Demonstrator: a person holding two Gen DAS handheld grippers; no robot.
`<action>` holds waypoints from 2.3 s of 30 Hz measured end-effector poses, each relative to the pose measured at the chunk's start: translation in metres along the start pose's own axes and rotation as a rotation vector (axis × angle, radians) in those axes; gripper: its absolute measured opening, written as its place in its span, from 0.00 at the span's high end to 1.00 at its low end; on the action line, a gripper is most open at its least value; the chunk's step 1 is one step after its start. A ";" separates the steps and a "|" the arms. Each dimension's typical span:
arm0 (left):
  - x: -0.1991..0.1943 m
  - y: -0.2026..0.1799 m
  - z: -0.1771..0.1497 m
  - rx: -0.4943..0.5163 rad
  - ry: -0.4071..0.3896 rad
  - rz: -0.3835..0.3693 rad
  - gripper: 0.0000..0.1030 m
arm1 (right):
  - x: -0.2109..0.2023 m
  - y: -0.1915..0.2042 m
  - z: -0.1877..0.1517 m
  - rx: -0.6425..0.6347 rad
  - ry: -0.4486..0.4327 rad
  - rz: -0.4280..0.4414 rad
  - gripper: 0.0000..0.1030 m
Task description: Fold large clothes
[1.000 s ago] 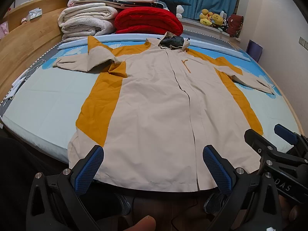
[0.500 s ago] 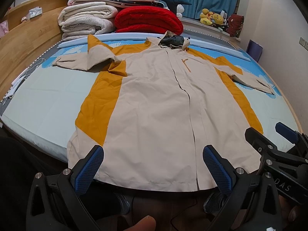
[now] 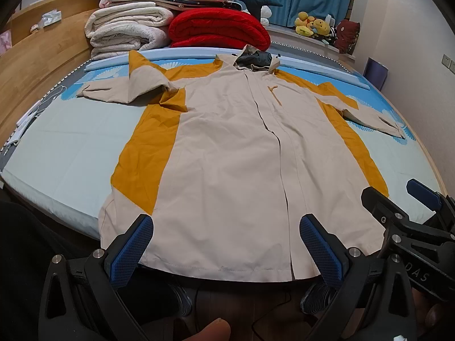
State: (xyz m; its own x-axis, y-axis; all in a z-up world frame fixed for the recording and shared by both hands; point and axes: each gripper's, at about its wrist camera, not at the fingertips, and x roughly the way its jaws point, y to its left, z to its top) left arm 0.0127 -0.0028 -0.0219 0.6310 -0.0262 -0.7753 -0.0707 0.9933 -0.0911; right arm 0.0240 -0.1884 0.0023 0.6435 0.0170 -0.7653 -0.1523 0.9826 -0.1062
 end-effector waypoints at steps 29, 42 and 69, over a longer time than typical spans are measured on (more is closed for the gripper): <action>0.002 -0.002 -0.003 -0.005 0.004 -0.008 0.01 | 0.000 -0.001 0.002 -0.005 -0.008 -0.007 0.11; -0.014 -0.005 0.008 0.033 -0.073 0.008 0.18 | -0.006 -0.018 0.014 0.048 -0.054 -0.017 0.27; 0.009 0.032 0.159 0.062 -0.114 0.019 0.71 | 0.010 -0.040 0.152 0.058 -0.175 0.065 0.38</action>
State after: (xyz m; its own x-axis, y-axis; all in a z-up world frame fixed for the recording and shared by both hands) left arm 0.1390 0.0463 0.0672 0.7142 0.0025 -0.6999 -0.0382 0.9986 -0.0353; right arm 0.1505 -0.1993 0.0957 0.7554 0.1075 -0.6464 -0.1577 0.9873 -0.0201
